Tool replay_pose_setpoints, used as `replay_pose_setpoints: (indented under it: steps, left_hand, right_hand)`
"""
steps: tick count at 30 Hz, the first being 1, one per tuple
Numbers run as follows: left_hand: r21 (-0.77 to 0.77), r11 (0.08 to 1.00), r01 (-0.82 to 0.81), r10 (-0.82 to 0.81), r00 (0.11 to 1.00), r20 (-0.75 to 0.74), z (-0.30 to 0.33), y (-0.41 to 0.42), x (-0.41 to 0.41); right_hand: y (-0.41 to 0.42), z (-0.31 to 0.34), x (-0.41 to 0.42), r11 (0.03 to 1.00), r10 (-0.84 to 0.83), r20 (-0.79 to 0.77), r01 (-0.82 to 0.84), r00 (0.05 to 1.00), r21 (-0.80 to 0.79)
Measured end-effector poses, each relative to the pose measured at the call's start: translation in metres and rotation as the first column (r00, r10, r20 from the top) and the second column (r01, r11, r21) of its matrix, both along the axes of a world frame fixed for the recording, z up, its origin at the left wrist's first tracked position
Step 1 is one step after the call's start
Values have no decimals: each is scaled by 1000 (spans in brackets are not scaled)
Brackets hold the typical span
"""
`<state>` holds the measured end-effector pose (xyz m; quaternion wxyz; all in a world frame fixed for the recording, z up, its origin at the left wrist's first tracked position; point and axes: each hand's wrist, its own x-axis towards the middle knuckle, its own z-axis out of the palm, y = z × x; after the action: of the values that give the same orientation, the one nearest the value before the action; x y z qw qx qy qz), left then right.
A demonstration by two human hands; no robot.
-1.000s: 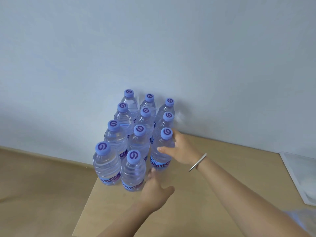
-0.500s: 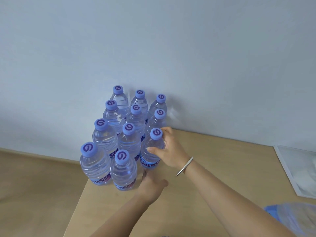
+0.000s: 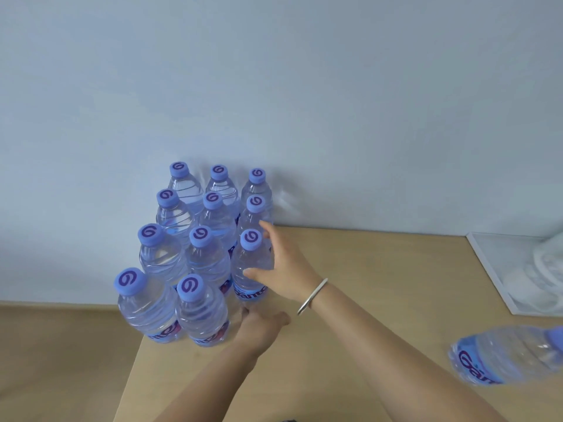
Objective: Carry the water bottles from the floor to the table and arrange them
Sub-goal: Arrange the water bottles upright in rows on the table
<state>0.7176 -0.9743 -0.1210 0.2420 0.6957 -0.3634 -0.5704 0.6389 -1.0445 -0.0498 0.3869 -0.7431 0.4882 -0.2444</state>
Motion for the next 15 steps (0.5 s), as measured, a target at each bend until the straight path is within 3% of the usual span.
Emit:
replay_pose_setpoints:
  steps: [3,8,12,15]
  left_hand:
    - [77,993,85,-86,996,8,17,-5,-7]
    - [-11,956,293,-293,956,29,35,-14,-42]
    - [-38,882,470,-470,882,17,39,-14,-83]
    - [-41,799,600,-601,800,8,39,-10,-110]
  right_hand:
    - [12,16,-27,993,-108,-2,107,994,-51]
    - [38,65,-125,905,-372,19,367,928,-216]
    - [69,96,-215,698,-659,124,664,742,-267]
    - [96,92,-265,546,-818,45,798,574,-256]
